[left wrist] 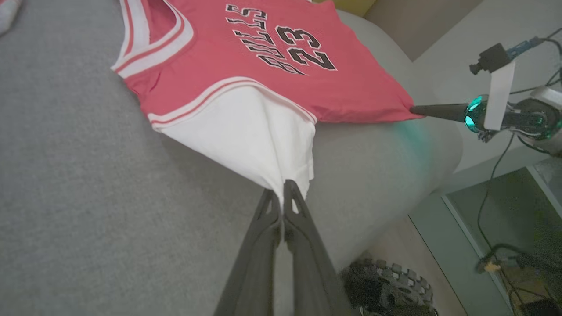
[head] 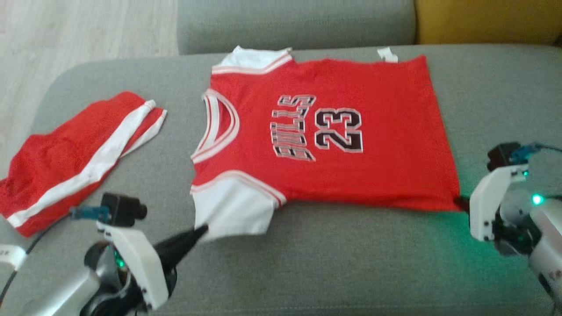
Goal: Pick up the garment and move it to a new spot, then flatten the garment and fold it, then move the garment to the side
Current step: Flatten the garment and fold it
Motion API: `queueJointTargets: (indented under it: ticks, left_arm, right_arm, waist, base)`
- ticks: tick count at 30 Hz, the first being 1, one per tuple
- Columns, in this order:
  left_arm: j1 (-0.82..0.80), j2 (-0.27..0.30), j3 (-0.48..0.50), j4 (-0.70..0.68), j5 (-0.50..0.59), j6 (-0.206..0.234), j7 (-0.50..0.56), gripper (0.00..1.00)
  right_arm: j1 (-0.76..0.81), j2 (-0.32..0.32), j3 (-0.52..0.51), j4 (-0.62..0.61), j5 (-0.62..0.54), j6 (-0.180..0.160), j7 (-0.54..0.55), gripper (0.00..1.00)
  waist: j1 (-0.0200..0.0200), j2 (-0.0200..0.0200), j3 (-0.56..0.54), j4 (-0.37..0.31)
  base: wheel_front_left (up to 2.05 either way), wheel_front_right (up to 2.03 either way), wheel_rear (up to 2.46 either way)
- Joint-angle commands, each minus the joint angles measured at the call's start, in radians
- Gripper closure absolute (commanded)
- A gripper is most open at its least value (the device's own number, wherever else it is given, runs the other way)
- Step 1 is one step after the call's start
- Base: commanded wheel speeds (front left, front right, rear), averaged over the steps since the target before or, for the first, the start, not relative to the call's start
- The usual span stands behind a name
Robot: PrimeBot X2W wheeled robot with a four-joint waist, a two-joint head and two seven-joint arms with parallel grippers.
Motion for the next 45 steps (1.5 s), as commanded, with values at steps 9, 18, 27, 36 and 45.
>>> queueJointTargets:
  ticks: [9,18,27,36,45]
  left_arm:
    - [0.037,0.14,0.035,-0.187,-0.059,0.04,0.074,1.0]
    - [-0.024,0.153,0.072,-0.207,-0.042,0.065,0.073,1.0]
    - [-0.131,0.135,0.093,-0.153,-0.026,0.046,0.09,1.0]
    - [-0.271,0.094,0.088,-0.051,0.003,0.013,0.109,1.0]
    - [-0.394,0.066,0.085,0.054,0.014,-0.003,0.1,1.0]
  right_arm:
    - [0.086,-0.113,0.013,-0.17,0.096,0.004,0.134,1.0]
    - [0.064,-0.115,-0.056,-0.223,0.07,0.004,0.15,1.0]
    - [0.001,-0.085,-0.117,-0.211,0.017,0.004,0.162,1.0]
    - [-0.089,-0.036,-0.161,-0.152,-0.06,0.004,0.164,1.0]
    - [-0.172,0.018,-0.188,-0.092,-0.108,0.004,0.144,1.0]
  waist:
    - [0.0001,-0.0001,-0.043,-0.013]
    - [0.0001,-0.0001,0.015,-0.021]
    - [0.0001,-0.0001,0.085,-0.018]
    - [0.0001,-0.0001,0.164,-0.014]
    - [0.0001,-0.0001,0.223,-0.018]
  base:
    - [0.0,0.0,0.0]
    - [0.0,0.0,0.0]
    - [0.0,0.0,0.0]
    - [0.0,0.0,0.0]
    - [0.0,0.0,0.0]
